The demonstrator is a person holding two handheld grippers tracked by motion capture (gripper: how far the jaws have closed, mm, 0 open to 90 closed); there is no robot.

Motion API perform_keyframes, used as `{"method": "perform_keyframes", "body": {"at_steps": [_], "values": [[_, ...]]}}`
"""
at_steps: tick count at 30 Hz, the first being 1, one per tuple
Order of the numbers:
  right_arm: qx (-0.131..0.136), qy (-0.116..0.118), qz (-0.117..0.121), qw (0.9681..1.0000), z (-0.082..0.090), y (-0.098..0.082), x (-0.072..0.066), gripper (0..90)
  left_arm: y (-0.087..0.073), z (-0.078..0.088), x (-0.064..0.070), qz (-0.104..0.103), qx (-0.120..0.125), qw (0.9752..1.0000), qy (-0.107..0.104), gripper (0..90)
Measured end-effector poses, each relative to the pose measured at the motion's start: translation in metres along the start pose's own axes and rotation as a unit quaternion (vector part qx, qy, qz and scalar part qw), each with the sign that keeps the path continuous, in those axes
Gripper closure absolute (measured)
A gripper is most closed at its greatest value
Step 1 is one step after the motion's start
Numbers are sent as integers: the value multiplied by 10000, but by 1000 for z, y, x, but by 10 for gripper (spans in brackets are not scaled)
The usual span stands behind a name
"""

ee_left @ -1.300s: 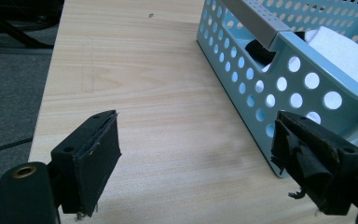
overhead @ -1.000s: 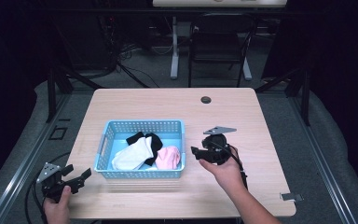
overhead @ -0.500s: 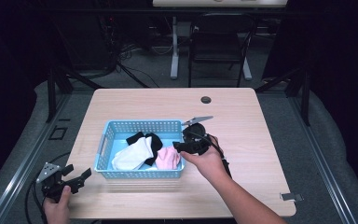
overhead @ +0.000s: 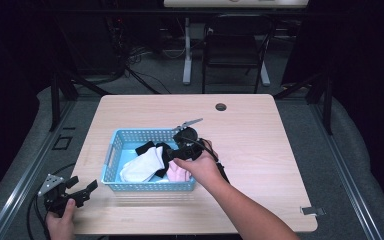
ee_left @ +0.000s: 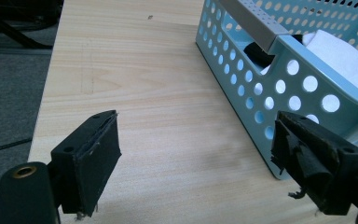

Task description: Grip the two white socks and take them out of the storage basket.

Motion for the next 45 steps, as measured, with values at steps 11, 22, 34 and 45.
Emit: {"method": "perform_keyframes", "body": {"at_steps": [11, 22, 34, 45], "values": [[-177, 78, 72, 9998, -34, 8, -23, 559, 0, 0, 0, 11, 13, 10000, -6, 153], [-466, 249, -143, 9985, -63, 9, -39, 604, 0, 1, 0, 14, 15, 10000, -11, 153], [-1002, 279, -751, 9917, -94, 7, -31, 658, 0, 0, 0, 10, 28, 10000, -4, 153], [-1244, 340, -1123, 9853, -106, 6, -20, 717, 1, 0, 0, -3, 17, 10000, -17, 153]]}}
Point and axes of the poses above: each handheld gripper's, and its own axes: z roughly backward along the jaws, y roughly out of its top, x roughly to its right, the point moved 5 cm from there along -z, roughly forward along the jaws, and after that the axes turned 13 degrees about -z, right-handed, at the moved point
